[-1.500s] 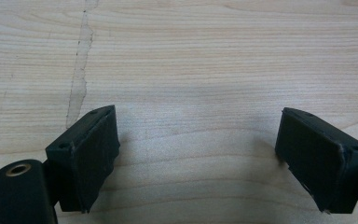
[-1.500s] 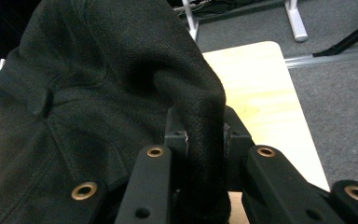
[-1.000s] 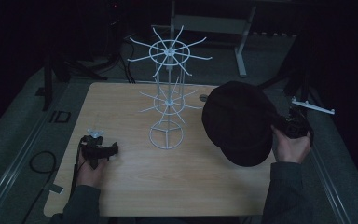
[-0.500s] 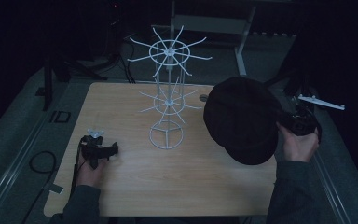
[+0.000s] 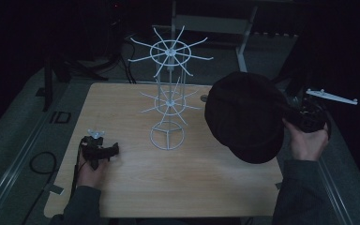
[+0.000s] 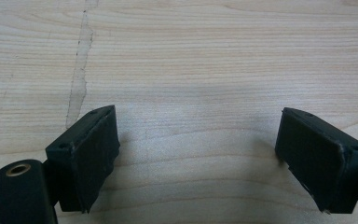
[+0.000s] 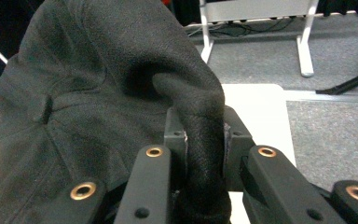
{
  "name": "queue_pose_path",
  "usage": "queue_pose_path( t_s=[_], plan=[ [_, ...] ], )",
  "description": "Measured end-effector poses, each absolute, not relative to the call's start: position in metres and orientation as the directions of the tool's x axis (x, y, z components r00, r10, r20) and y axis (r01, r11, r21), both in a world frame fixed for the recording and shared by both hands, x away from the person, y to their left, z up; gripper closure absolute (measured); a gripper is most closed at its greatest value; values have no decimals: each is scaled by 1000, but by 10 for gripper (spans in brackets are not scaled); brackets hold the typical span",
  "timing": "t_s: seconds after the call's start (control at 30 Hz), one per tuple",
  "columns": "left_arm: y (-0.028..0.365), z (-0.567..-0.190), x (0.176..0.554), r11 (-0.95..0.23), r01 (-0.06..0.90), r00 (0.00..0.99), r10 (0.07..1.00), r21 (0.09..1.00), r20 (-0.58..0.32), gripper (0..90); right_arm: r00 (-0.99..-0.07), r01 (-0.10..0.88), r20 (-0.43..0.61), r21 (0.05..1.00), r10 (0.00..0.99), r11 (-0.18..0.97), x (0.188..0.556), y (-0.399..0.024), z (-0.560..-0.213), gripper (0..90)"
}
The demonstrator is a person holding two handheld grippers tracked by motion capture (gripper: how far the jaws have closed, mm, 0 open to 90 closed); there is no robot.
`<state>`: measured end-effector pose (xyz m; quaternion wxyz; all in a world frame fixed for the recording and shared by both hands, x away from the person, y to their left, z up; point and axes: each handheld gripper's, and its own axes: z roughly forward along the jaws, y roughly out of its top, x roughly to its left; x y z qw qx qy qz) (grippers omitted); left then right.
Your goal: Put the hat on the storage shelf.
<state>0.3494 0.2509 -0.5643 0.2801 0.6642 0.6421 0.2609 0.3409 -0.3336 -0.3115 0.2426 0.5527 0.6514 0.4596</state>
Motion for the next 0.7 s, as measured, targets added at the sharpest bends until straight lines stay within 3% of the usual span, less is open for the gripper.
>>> queue_pose_path(
  t_s=[0.7],
  plan=[
    [251,-564,349,-19,707,40,999,707,-13,142,-399,474,228,880,888,-13,337,-324,-290,766]
  ],
)
